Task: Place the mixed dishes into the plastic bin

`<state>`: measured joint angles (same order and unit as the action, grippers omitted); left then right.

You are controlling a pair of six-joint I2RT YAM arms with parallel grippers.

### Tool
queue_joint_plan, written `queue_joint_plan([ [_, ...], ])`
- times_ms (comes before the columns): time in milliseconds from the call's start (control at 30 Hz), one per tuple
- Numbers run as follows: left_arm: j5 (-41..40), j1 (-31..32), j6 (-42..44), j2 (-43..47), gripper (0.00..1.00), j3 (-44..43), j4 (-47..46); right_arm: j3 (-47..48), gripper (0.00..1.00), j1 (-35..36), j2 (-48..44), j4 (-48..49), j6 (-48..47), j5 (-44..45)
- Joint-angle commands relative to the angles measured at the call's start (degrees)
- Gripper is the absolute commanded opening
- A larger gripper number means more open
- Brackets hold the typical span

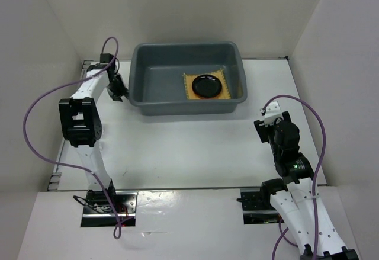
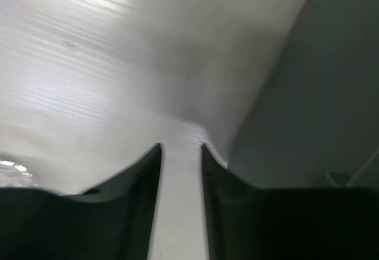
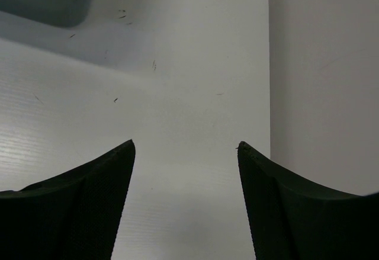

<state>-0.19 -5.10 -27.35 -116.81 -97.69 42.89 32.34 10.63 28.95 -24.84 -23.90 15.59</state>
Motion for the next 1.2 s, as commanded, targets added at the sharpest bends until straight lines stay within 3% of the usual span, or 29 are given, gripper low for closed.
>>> queue_joint_plan([
  [0,-1.48,0.81,-2.0,4.04,0.46,-1.0,1.83,0.01,0.77,0.53,-0.39,2.6,0.35,0.05],
  [167,-9.1,-1.49,0.27,8.09,0.82,-6.62,5.96,0.01,0.83,0.53,-1.43,2.6,0.35,0.57],
  [200,-11.04,-1.49,0.28,8.62,0.94,-7.77,7.8,0.01,0.83,0.53,-1.44,2.6,0.35,0.58],
  [267,-17.52,-1.49,0.28,9.41,1.0,-9.62,10.18,0.01,0.84,0.53,-1.44,2.6,0.35,0.58],
  [367,-25.18,-0.87,-2.08,12.65,1.0,-8.76,13.27,0.01,0.85,0.53,-1.97,2.6,0.35,0.58],
  [467,-27.59,-0.35,-5.43,18.36,1.0,0.01,12.23,0.01,0.87,0.53,-2.49,2.6,0.35,1.1],
  [567,-23.38,-2.45,-6.83,20.66,1.0,8.29,9.58,0.01,0.88,0.53,-3.02,3.13,0.35,1.1],
  [1167,-16.09,-5.88,-3.5,15.31,1.0,24.65,0.01,0.01,0.9,0.53,-3.11,3.13,0.35,1.1],
])
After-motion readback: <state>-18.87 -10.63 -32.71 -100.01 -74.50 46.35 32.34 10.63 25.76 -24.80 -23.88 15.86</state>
